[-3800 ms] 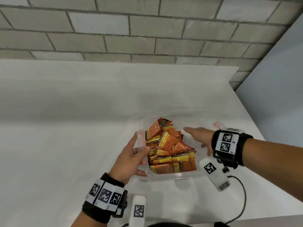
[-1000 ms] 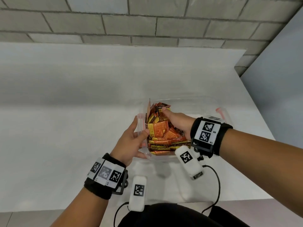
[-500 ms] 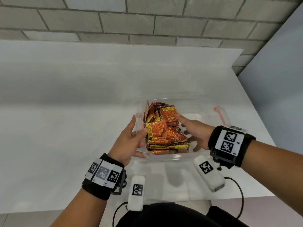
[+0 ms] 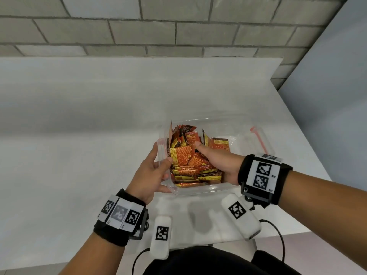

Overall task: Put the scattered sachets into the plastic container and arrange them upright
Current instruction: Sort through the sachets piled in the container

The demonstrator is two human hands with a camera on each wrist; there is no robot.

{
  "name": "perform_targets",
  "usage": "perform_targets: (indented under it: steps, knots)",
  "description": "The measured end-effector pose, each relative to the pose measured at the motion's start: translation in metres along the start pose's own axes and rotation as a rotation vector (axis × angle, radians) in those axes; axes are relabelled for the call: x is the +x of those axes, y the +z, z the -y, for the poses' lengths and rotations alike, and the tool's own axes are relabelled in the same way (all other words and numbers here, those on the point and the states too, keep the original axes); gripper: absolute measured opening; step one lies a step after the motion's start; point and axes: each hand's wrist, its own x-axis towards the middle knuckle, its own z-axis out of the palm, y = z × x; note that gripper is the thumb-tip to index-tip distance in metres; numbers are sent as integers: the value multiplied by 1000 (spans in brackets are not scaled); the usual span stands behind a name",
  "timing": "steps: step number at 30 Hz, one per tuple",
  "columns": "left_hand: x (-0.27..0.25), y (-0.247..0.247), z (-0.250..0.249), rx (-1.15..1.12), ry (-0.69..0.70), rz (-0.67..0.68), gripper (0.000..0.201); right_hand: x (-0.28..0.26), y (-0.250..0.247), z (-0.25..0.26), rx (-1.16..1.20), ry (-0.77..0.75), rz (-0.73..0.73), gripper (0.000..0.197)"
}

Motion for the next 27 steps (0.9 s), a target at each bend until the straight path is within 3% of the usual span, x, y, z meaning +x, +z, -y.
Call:
perform_targets:
  steps: [3,8,18,24,27]
  knots:
    - [0,-1,0,7,-9,-11,69,-11,-23,4,-124,27,-51,81]
    - [-1,-2,1,-10,3,-5,69,-6,-64,25,-453,-1,-325,47]
    - [-1,-3,1,-18,9,23,67,37,-74,26,-425,71,-280,38]
    - [1,-5,2,-17,23,34,68,48,-75,27,-377,57,-268,8]
    - [2,-5,2,-20,40,39,67,52,-65,31,-388,85,-245,13]
